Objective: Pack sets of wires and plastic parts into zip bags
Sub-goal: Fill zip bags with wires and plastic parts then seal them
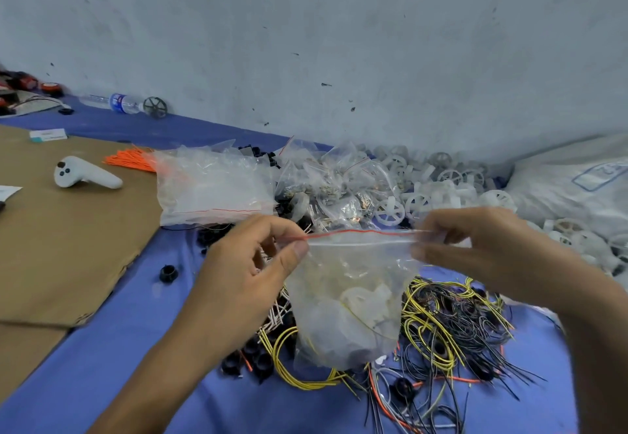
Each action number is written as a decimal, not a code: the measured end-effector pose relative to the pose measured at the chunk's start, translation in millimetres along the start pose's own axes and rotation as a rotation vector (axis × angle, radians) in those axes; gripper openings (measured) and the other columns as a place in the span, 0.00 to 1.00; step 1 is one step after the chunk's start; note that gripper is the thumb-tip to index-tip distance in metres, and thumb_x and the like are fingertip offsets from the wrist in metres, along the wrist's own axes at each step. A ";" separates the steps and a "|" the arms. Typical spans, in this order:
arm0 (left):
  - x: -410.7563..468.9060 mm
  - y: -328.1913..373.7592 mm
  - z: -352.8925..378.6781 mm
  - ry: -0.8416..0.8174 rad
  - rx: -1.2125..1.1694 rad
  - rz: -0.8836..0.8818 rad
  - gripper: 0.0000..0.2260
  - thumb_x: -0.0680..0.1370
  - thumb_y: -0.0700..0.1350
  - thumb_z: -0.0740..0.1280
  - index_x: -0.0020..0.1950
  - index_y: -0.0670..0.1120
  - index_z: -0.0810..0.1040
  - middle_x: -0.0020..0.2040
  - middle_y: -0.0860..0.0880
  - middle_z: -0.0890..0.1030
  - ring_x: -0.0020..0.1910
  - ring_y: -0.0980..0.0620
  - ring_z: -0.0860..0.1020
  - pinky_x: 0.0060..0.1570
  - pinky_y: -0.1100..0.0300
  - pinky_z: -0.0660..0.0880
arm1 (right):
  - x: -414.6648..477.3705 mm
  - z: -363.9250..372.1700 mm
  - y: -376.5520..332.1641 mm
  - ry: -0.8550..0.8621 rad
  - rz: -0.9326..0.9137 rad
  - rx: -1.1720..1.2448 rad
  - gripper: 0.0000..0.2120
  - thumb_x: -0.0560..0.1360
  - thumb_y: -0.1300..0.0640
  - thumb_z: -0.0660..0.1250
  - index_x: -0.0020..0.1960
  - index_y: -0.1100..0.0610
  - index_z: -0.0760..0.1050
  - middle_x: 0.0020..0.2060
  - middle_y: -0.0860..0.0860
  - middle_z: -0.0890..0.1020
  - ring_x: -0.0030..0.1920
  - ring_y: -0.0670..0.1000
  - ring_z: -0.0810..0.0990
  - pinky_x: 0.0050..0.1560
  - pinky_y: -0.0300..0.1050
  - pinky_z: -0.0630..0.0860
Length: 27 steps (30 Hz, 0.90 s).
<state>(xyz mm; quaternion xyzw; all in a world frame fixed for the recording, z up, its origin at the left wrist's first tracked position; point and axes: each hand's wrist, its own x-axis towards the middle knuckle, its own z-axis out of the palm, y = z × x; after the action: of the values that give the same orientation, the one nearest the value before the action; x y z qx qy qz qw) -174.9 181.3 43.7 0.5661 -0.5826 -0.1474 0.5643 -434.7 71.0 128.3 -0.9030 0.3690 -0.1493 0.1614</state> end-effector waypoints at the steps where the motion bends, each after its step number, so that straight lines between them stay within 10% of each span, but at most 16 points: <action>1: 1.8 -2.4 -2.9 0.015 -0.016 -0.012 0.04 0.74 0.54 0.69 0.48 0.62 0.79 0.42 0.59 0.79 0.35 0.60 0.74 0.33 0.70 0.69 | -1.7 -2.1 5.5 0.005 0.013 0.047 0.07 0.72 0.41 0.69 0.42 0.43 0.79 0.34 0.42 0.81 0.32 0.41 0.78 0.31 0.32 0.73; 9: 10.2 -1.7 -11.5 -0.030 0.077 -0.063 0.06 0.74 0.59 0.71 0.49 0.62 0.79 0.46 0.60 0.81 0.43 0.58 0.78 0.46 0.60 0.75 | -6.9 14.8 9.2 0.113 -0.024 0.213 0.08 0.71 0.40 0.67 0.44 0.43 0.80 0.38 0.45 0.83 0.39 0.47 0.80 0.42 0.41 0.76; 14: 19.0 39.0 7.4 -0.136 0.421 0.215 0.18 0.73 0.65 0.64 0.60 0.60 0.76 0.54 0.63 0.77 0.55 0.61 0.73 0.58 0.61 0.67 | -8.3 23.4 -6.4 0.181 -0.123 0.224 0.05 0.73 0.46 0.68 0.42 0.46 0.79 0.36 0.46 0.82 0.37 0.47 0.80 0.38 0.35 0.74; 27: 32.9 54.3 26.6 -0.306 0.166 0.087 0.03 0.73 0.54 0.73 0.44 0.60 0.81 0.41 0.63 0.81 0.43 0.61 0.79 0.43 0.61 0.74 | -16.4 35.8 -7.6 0.189 -0.143 0.521 0.04 0.75 0.52 0.70 0.49 0.47 0.82 0.42 0.47 0.85 0.42 0.46 0.83 0.43 0.34 0.76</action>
<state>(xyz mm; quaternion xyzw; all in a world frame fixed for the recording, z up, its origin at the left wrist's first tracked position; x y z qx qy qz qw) -214.5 158.8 95.3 0.5561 -0.6958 -0.1587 0.4261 -427.3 94.4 96.5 -0.8370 0.2669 -0.3334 0.3420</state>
